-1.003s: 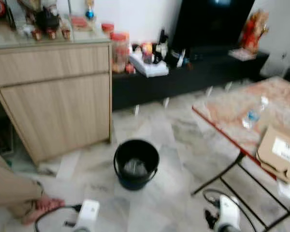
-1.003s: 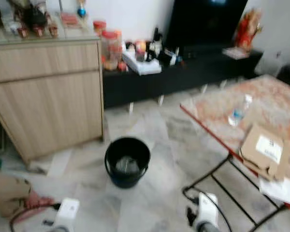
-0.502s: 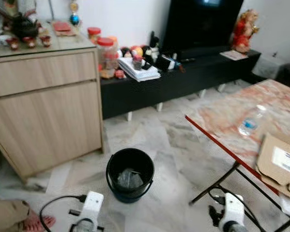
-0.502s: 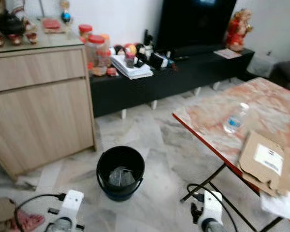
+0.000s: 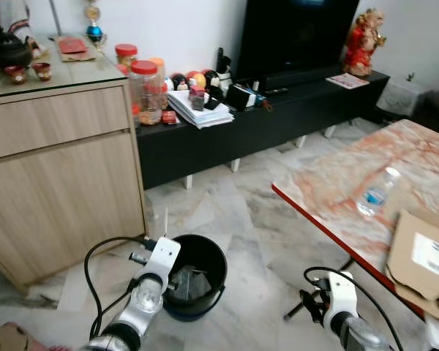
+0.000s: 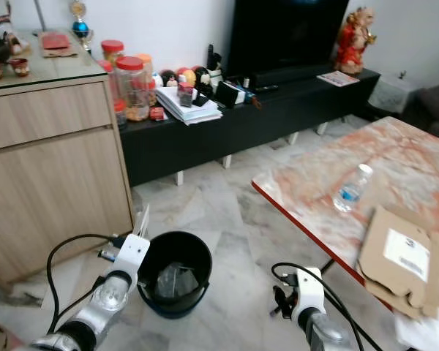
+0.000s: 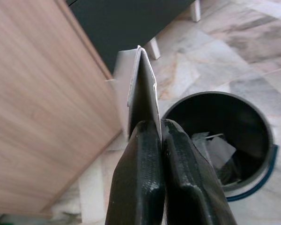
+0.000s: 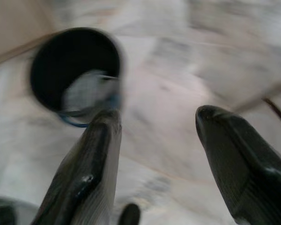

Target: Picking trash to rubbish bin

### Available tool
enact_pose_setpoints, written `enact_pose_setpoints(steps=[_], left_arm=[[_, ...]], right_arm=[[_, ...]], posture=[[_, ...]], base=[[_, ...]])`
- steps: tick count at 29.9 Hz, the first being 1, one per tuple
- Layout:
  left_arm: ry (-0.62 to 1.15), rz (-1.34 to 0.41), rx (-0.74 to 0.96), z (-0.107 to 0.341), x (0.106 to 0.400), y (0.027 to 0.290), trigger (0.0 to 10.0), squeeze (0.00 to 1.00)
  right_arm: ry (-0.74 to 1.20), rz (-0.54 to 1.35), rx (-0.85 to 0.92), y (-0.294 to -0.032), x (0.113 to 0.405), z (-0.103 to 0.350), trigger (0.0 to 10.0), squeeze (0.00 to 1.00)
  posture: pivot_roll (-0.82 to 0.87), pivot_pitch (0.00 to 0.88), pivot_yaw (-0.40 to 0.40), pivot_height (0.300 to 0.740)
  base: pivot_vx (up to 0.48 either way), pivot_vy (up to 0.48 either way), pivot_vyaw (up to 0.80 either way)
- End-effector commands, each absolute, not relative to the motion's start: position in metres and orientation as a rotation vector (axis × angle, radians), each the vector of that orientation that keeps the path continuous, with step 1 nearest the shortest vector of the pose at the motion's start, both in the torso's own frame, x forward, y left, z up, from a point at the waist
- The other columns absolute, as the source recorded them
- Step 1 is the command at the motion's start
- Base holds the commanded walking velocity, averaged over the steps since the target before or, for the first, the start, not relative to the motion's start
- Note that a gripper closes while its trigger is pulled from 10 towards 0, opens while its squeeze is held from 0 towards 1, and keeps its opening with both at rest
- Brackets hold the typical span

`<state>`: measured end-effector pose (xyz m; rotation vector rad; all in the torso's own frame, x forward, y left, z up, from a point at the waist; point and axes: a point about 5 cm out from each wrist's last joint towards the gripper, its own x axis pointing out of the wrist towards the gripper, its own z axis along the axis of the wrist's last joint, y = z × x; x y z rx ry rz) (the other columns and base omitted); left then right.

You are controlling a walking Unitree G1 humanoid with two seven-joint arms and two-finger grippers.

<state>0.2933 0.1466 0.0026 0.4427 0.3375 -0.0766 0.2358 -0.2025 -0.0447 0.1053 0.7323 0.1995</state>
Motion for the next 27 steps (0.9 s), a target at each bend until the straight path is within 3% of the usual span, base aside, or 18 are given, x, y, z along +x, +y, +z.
enact_pose_setpoints(steps=[1,12,27], left_arm=[[0.298,-0.11,0.421,0.01,0.3,0.137,10.0,0.0],[0.3,-0.194,0.158,0.018,0.307,0.116,10.0,0.0],[0.454,-0.309,-0.042,0.0,0.293,0.102,10.0,0.0]], right_arm=[[0.716,0.249,0.08,-0.202,0.245,-0.037,10.0,0.0],[0.68,0.5,0.044,-0.173,0.265,-0.016,10.0,0.0],[0.648,0.669,0.025,-0.148,0.264,0.005,10.0,0.0]], posture=[[0.09,0.0,-0.121,0.74],[0.07,0.0,-0.133,0.74],[0.07,0.0,-0.136,0.74]], base=[[0.394,0.0,0.0],[0.366,0.0,0.0],[0.0,0.0,0.0]])
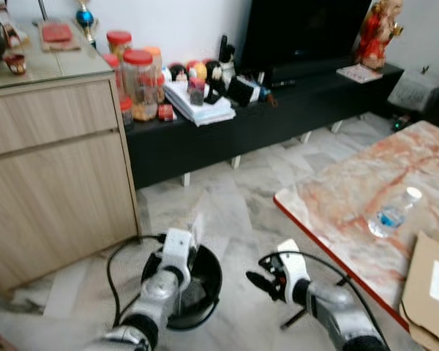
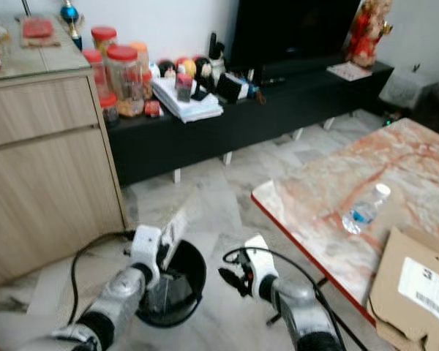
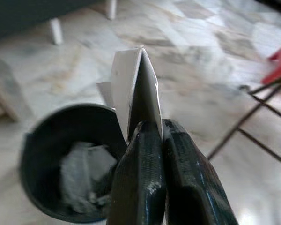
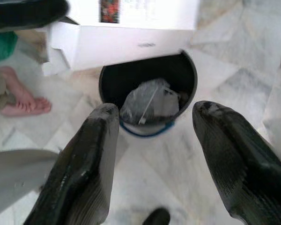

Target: Picking trash to rubbish bin

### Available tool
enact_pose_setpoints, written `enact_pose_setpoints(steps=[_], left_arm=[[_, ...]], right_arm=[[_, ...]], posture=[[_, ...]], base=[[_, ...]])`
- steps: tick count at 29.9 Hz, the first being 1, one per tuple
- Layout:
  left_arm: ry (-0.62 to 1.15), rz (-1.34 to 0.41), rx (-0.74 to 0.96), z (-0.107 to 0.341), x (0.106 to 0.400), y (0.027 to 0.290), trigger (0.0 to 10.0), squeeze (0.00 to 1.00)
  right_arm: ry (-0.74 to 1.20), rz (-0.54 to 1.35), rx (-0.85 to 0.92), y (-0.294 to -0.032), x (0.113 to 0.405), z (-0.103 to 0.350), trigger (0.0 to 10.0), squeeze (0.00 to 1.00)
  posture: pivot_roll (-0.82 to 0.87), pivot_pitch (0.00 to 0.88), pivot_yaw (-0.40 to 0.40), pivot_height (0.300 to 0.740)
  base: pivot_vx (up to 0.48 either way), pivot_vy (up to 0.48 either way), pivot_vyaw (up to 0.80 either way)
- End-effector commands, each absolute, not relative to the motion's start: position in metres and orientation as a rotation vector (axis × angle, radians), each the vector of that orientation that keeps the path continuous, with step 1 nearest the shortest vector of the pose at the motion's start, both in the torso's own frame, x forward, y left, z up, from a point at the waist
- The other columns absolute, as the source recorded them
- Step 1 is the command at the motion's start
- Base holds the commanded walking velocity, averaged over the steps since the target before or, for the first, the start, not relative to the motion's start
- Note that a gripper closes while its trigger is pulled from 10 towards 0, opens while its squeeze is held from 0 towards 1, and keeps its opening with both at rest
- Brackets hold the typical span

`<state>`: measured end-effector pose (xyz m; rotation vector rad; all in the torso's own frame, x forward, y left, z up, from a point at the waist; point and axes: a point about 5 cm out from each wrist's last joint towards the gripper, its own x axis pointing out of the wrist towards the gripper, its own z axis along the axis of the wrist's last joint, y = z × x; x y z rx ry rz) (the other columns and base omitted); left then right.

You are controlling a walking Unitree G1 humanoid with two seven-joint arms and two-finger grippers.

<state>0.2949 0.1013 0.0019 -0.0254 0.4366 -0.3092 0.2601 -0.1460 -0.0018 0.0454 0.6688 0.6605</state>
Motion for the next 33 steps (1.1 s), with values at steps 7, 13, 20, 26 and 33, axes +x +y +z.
enact_pose_setpoints(steps=[7,13,20,26,33], left_arm=[[0.505,-0.333,-0.058,-0.007,0.288,0.098,10.0,0.0],[0.588,-0.293,-0.028,-0.019,0.279,0.107,10.0,0.0],[0.606,-0.211,-0.008,-0.022,0.277,0.122,10.0,0.0],[0.628,-0.174,0.006,-0.025,0.276,0.13,10.0,0.0],[0.614,-0.159,0.087,-0.022,0.28,0.138,10.0,0.0]], right_arm=[[0.648,0.703,0.018,-0.141,0.261,0.013,10.0,0.0],[0.655,0.703,0.016,-0.135,0.259,0.014,10.0,0.0],[0.659,0.705,0.014,-0.134,0.258,0.017,10.0,0.0],[0.661,0.706,0.012,-0.132,0.258,0.019,10.0,0.0],[0.66,0.704,0.007,-0.133,0.257,0.021,10.0,0.0]], posture=[[0.07,0.001,-0.141,0.74],[0.06,0.002,-0.143,0.74],[0.07,0.004,-0.149,0.74],[0.06,0.006,-0.153,0.74],[0.06,0.008,-0.155,0.74]], base=[[0.0,0.0,0.0],[0.0,0.0,0.0],[0.0,0.0,0.0],[0.0,0.0,0.0],[0.0,0.0,0.0]])
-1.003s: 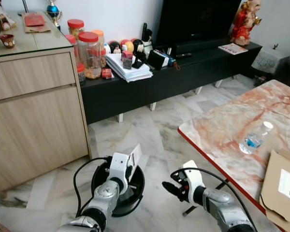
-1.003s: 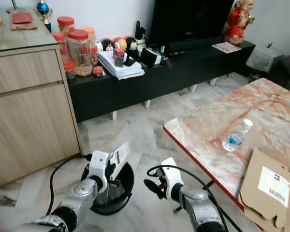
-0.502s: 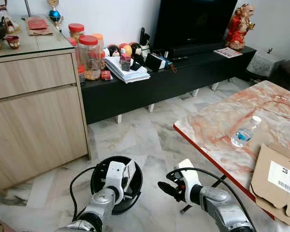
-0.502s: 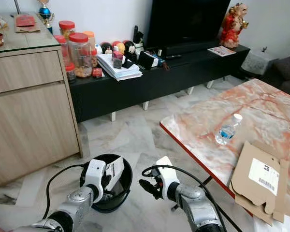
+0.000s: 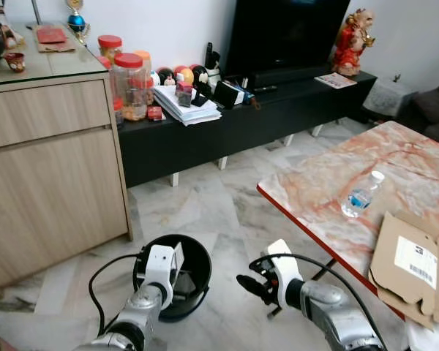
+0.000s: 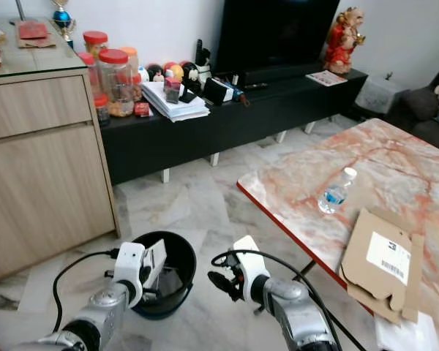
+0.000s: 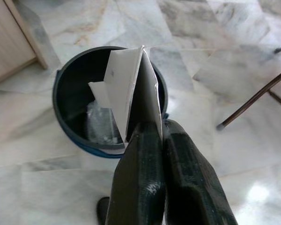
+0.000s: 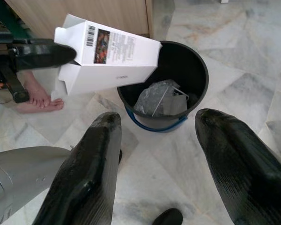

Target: Picking trash to rubbish bin

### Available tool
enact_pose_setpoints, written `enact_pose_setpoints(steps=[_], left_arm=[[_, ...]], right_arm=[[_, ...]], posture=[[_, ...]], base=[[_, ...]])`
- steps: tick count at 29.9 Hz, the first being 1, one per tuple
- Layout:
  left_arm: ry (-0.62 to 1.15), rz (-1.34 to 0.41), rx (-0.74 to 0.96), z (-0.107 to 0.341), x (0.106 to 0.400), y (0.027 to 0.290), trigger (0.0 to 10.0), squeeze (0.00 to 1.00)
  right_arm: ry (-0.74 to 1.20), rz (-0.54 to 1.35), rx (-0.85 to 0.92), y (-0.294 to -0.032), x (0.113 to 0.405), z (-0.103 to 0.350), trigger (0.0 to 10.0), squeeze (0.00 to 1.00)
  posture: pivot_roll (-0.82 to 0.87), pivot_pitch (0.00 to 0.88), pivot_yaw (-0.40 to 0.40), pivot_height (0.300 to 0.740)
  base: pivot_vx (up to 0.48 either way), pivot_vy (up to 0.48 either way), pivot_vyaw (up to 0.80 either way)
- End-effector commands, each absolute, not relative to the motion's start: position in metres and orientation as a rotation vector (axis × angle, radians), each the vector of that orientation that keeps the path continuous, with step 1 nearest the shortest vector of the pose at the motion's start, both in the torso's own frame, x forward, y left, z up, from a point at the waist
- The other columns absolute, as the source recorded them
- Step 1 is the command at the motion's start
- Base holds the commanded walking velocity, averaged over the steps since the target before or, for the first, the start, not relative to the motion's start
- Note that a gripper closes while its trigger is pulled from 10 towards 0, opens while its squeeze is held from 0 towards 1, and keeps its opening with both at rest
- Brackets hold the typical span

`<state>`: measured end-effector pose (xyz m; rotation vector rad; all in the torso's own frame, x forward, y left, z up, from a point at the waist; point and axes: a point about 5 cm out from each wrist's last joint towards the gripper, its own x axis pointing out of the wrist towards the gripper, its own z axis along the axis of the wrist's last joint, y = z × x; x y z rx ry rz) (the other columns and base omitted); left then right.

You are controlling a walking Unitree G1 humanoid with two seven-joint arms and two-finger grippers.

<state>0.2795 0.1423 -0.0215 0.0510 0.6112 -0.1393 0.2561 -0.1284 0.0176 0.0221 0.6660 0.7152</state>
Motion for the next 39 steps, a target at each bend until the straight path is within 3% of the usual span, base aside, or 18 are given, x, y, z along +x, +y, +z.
enact_pose_setpoints(steps=[1,39], left_arm=[[0.597,-0.16,0.107,-0.0192,0.282,0.1381,10.0,0.0],[0.544,-0.105,0.113,-0.0129,0.2875,0.1426,10.0,0.0]], right_arm=[[0.662,0.703,0.006,-0.1331,0.2571,0.0208,10.0,0.0],[0.621,0.638,-0.011,-0.1342,0.2665,0.025,10.0,0.0]], posture=[[0.06,0.008,-0.155,0.74],[0.06,0.008,-0.155,0.74]], base=[[0.0,0.0,0.0],[0.271,0.0,0.08]])
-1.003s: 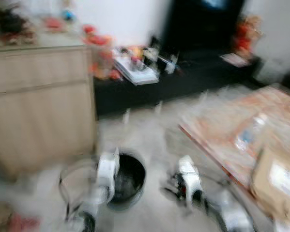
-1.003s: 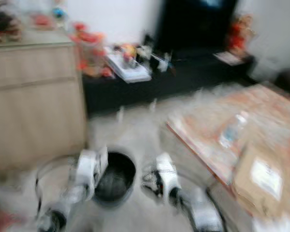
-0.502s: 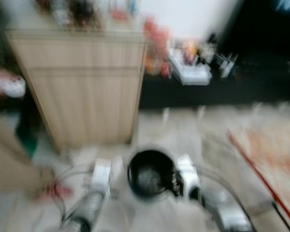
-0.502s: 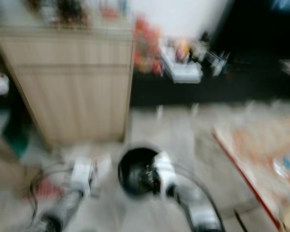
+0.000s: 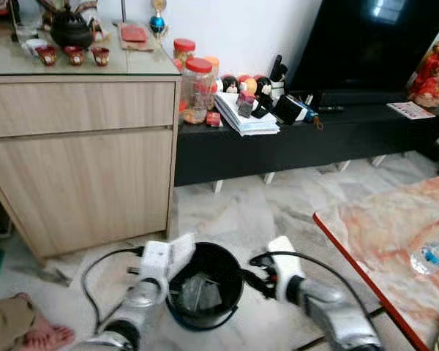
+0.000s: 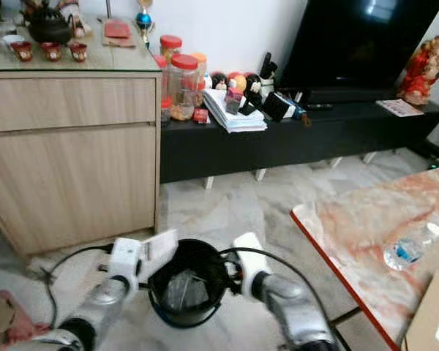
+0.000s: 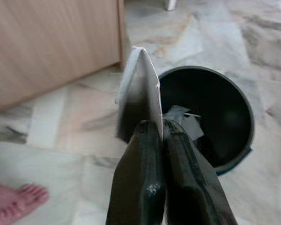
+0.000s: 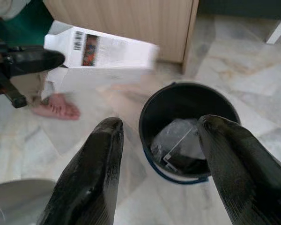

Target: Picking trash to rubbish bin

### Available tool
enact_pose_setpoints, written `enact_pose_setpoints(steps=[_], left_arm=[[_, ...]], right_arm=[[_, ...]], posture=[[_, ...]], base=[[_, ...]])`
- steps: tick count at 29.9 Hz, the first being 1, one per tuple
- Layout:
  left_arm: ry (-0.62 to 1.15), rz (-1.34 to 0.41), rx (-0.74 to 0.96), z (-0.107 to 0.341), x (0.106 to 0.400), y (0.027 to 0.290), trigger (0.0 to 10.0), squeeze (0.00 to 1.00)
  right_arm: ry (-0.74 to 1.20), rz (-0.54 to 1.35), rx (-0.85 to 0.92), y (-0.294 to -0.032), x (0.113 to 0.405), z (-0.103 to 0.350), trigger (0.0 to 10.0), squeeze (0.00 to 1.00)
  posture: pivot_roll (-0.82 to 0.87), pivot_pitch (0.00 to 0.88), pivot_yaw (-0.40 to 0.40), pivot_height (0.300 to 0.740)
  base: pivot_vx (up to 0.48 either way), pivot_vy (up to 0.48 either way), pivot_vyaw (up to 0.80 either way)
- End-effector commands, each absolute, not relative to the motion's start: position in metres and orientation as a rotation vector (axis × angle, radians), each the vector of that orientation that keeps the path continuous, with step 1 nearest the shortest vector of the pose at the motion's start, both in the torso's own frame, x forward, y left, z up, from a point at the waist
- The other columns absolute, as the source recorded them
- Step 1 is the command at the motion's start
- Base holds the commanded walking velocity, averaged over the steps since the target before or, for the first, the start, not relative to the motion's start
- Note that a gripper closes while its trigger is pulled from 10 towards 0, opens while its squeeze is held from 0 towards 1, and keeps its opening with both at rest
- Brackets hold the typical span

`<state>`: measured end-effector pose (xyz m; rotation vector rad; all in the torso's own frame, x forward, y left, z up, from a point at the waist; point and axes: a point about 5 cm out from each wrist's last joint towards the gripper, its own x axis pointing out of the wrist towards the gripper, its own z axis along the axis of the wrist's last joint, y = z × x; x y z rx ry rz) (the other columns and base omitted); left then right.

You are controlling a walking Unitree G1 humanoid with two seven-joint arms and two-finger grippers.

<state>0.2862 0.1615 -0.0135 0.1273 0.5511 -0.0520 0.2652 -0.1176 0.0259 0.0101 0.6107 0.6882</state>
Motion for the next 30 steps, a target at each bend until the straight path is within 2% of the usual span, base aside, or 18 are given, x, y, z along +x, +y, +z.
enact_pose_setpoints(steps=[1,18,30], left_arm=[[0.544,-0.105,0.113,-0.013,0.288,0.143,10.0,0.0],[0.552,-0.166,0.11,-0.013,0.287,0.134,10.0,0.0],[0.572,-0.32,0.092,-0.015,0.283,0.11,10.0,0.0]], right_arm=[[0.621,0.638,-0.011,-0.134,0.267,0.025,10.0,0.0],[0.64,0.696,-0.031,-0.129,0.261,0.022,10.0,0.0],[0.645,0.72,-0.035,-0.125,0.259,0.022,10.0,0.0]], posture=[[0.06,0.008,-0.155,0.74],[0.07,0.005,-0.158,0.74],[0.06,0.005,-0.153,0.74]], base=[[0.292,0.0,0.0],[0.27,0.0,0.0],[0.04,0.0,0.0]])
